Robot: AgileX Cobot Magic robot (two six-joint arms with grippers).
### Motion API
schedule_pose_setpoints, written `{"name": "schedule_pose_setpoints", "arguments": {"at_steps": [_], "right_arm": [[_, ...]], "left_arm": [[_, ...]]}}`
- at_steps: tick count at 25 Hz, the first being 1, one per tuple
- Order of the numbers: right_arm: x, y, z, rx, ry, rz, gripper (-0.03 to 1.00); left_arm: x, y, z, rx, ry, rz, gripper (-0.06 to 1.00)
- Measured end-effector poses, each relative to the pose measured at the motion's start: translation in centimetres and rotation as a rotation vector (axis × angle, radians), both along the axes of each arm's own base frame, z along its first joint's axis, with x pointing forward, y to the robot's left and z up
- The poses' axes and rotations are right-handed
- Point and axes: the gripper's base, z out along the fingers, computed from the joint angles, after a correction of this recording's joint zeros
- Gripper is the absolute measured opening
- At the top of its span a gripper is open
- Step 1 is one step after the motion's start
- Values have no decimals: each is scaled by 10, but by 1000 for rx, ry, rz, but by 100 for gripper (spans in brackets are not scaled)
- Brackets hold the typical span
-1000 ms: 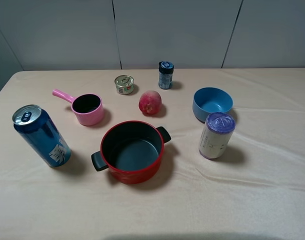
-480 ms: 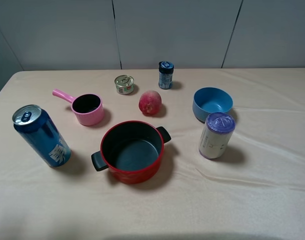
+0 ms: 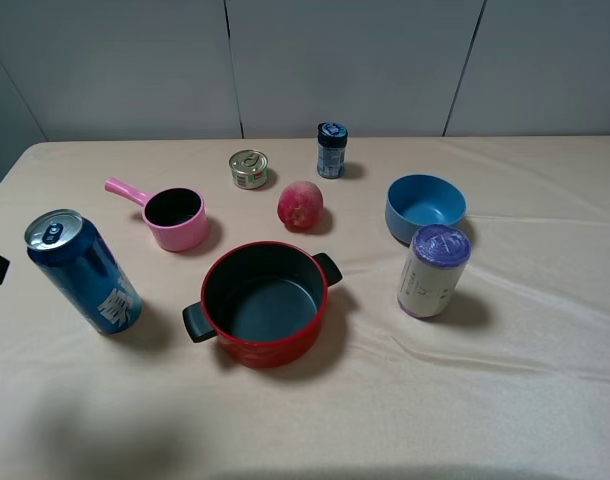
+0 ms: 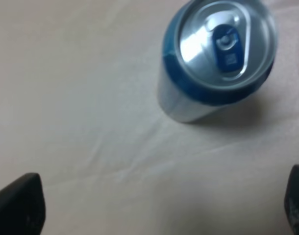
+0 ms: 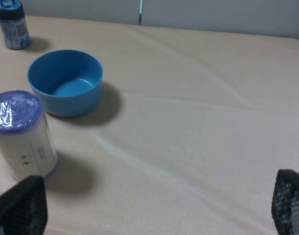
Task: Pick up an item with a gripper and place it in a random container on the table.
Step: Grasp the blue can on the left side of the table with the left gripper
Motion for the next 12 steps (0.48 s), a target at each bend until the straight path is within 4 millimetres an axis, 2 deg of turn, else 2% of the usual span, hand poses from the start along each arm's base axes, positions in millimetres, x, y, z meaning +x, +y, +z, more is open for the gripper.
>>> {"name": "schedule_pose_setpoints", "arguments": {"at_steps": [12], "right_arm": [[0,0,0,0,0,0,69]], "left_arm": [[43,-3,-4,-10,82,-90,99]]}}
